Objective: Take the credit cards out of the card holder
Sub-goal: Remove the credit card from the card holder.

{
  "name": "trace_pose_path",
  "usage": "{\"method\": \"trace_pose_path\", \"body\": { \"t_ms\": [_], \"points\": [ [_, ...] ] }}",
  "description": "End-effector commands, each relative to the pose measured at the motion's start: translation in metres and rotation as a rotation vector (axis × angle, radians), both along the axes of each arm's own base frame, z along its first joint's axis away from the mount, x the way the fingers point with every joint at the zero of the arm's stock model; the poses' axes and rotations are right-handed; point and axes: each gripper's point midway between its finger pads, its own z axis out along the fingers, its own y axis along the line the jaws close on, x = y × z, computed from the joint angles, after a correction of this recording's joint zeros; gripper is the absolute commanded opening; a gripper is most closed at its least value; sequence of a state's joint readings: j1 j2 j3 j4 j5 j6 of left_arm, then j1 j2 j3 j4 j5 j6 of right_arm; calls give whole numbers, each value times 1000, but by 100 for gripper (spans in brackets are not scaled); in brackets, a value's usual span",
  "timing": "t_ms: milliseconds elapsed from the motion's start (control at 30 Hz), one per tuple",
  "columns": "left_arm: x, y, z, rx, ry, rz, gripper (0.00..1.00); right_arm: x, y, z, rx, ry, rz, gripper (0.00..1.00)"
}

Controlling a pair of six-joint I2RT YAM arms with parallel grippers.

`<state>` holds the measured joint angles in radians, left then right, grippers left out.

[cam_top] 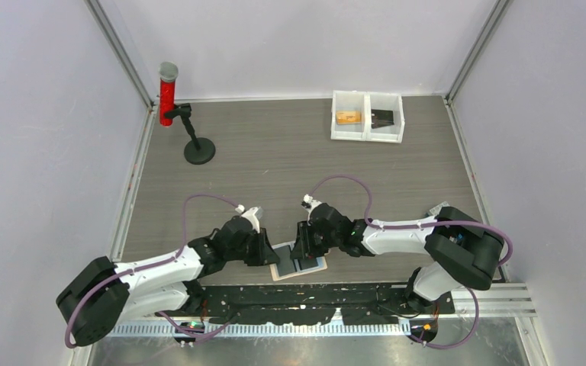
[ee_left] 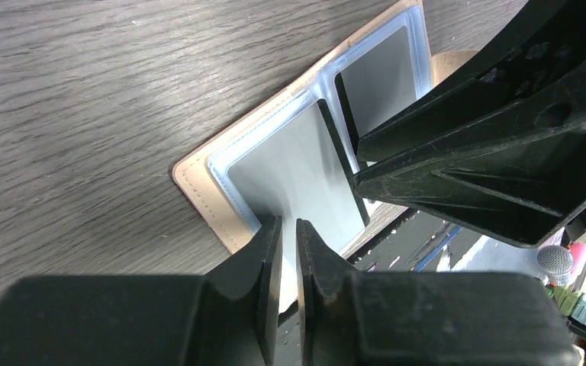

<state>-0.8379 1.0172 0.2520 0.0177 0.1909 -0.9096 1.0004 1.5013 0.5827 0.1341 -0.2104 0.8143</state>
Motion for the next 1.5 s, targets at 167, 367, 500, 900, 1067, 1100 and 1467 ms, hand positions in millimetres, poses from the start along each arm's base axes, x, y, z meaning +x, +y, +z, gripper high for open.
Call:
{"method": "trace_pose_path", "body": {
  "t_ms": [167, 367, 500, 900, 1067, 1100, 1467],
  "points": [
    [-2, 7, -5, 55, -2, -2, 15, 2, 10, 2, 20, -18, 24, 33],
    [-6, 7, -14, 55, 26, 1, 15, -1, 11, 0, 39, -8, 36, 32],
    [-3, 2, -10, 38, 11, -1, 15, -5, 12, -1, 53, 4, 47, 29],
    [-4, 12, -19, 94, 15, 11, 16, -5, 11, 19, 101, -36, 66, 9],
    [-4, 13, -20, 93, 13, 16, 16, -10, 13, 23, 137, -26, 83, 10],
    [-4, 12, -20, 93, 14, 14, 16, -9, 13, 24, 147, -27, 81, 8],
    [-5, 13, -17, 97, 12, 11, 17, -11, 14, 34, 231, -17, 91, 5]
  ]
}}
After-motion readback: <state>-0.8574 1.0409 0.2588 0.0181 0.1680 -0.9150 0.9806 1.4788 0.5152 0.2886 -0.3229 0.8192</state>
